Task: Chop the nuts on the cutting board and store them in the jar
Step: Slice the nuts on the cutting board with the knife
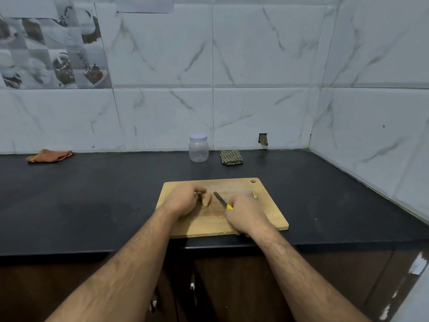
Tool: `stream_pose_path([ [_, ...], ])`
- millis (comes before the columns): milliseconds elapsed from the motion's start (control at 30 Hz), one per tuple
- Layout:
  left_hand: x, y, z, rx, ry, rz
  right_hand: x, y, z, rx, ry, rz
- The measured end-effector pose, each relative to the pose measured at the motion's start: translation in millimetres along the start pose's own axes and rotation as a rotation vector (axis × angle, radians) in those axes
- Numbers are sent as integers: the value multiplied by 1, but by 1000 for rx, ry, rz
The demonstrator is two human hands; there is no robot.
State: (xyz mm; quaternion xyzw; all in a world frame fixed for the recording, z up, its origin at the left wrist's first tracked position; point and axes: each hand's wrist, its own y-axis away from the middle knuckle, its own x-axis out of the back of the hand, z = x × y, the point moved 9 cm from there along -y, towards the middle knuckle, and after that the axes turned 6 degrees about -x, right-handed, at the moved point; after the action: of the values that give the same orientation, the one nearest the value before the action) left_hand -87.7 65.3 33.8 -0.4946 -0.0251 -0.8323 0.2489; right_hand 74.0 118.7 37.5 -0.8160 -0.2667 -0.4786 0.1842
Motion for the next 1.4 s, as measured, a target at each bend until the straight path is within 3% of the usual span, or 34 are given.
stream_pose_path([
  [400, 4, 2, -3, 4, -23, 92, 8, 1, -18, 9, 127, 91],
  [867, 0, 0, -14, 94, 90, 145, -6, 0, -36, 7, 209, 42],
  [1400, -3, -3, -18, 103, 61, 184, -13, 3, -39, -44, 212, 23],
])
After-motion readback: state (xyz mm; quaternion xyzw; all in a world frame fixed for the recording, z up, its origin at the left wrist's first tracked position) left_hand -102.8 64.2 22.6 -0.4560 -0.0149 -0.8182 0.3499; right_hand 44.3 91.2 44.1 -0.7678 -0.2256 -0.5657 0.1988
